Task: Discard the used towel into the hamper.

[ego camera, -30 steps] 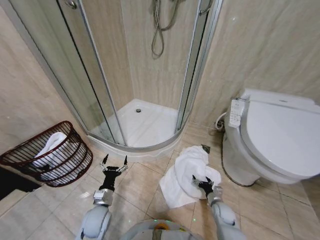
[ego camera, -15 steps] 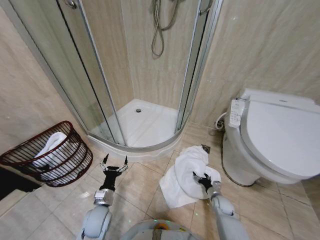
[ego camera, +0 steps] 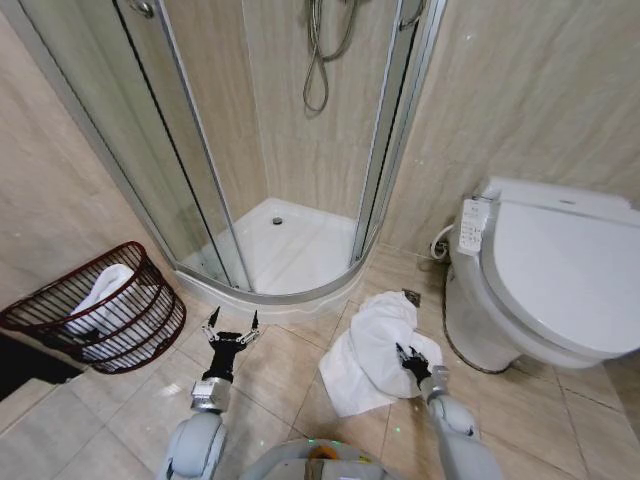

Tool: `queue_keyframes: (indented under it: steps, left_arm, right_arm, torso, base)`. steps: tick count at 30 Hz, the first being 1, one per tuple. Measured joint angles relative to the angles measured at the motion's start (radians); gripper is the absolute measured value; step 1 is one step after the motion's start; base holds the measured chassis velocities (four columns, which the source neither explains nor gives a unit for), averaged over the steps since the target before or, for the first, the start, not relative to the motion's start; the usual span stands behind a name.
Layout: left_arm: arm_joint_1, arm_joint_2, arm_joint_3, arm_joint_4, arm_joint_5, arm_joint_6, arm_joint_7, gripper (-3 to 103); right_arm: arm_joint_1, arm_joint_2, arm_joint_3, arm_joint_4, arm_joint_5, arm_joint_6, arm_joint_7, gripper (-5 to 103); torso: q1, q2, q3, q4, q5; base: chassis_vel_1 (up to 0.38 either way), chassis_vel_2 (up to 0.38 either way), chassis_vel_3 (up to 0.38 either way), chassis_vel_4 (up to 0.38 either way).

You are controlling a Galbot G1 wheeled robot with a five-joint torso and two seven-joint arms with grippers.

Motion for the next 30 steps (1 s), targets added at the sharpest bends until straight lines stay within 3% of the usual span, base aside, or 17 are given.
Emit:
queue_keyframes:
  steps: [1,3,4,6,7,14,18,22,24,27,30]
  left_arm:
    - [-0.002,-0.001,0.001,0.001,0.001,-0.001,0.0,100]
    - [-0.003,-0.003,0.003,0.003,0.002,-0.002,0.0,100]
    - [-0.004,-0.004,0.006,0.003,0.003,-0.003,0.0,100]
    - [-0.005,-0.005,0.009,0.004,0.004,-0.004,-0.001,100]
    - [-0.006,-0.009,0.011,0.006,0.008,-0.006,-0.001,100]
    - [-0.006,-0.025,0.011,0.008,0.021,-0.009,-0.006,100]
    - [-0.003,-0.028,0.007,0.004,0.019,-0.017,-0.009,100]
    - [-0.008,-0.023,0.004,0.009,0.002,-0.03,-0.01,100]
    - [-0.009,-0.023,0.004,0.01,-0.001,-0.032,-0.01,100]
    - [-0.011,-0.025,0.004,0.002,-0.026,-0.042,-0.005,100]
    - [-0.005,-0.023,0.003,-0.011,-0.038,-0.042,-0.002,100]
  right_arm:
    - [-0.022,0.005,-0.001,0.048,-0.028,0.026,0.034,21]
    - [-0.044,0.011,0.0,0.098,-0.055,0.045,0.06,21]
    - [-0.066,0.018,0.002,0.153,-0.077,0.061,0.078,14]
    - [-0.088,0.024,0.006,0.212,-0.092,0.07,0.088,14]
    - [-0.109,0.031,0.01,0.278,-0.109,0.074,0.099,8]
    - [-0.148,0.051,0.019,0.527,-0.137,0.057,0.116,5]
    - [-0.17,0.045,0.036,0.722,-0.125,-0.018,0.085,5]
    - [-0.197,-0.009,0.112,0.955,-0.029,-0.159,0.013,5]
    - [-0.199,-0.029,0.133,0.998,0.004,-0.194,0.005,5]
    - [-0.183,-0.118,0.184,1.122,0.145,-0.333,0.034,5]
    - [-0.172,-0.146,0.196,1.142,0.171,-0.368,0.044,5]
  torso:
    - [0.0,0.0,0.0,0.0,0.0]
    - [0.0,0.0,0.0,-0.0002,0.0]
    - [0.0,0.0,0.0,-0.0002,0.0]
    - [0.0,0.0,0.0,-0.0001,-0.0002]
    - [0.0,0.0,0.0,-0.0002,-0.0003]
    - [0.0,0.0,0.0,0.0001,0.0]
    - [0.0,0.0,0.0,0.0,0.0001]
    - [0.0,0.0,0.0,-0.0002,-0.0001]
    - [0.0,0.0,0.0,-0.0002,-0.0004]
    - [0.0,0.0,0.0,0.0,-0.0003]
    - [0.0,0.0,0.0,0.0002,-0.0001]
  base:
    - [0.0,0.0,0.0,0.0]
    - [0.0,0.0,0.0,0.0]
    - [0.0,0.0,0.0,0.0]
    - [0.0,0.0,0.0,0.0]
    - [0.0,0.0,0.0,0.0]
    - [0.0,0.0,0.0,0.0]
    - [0.0,0.0,0.0,0.0]
    - [0.0,0.0,0.0,0.0]
    - [0.0,0.0,0.0,0.0]
    - [0.0,0.0,0.0,0.0]
    - [0.0,0.0,0.0,0.0]
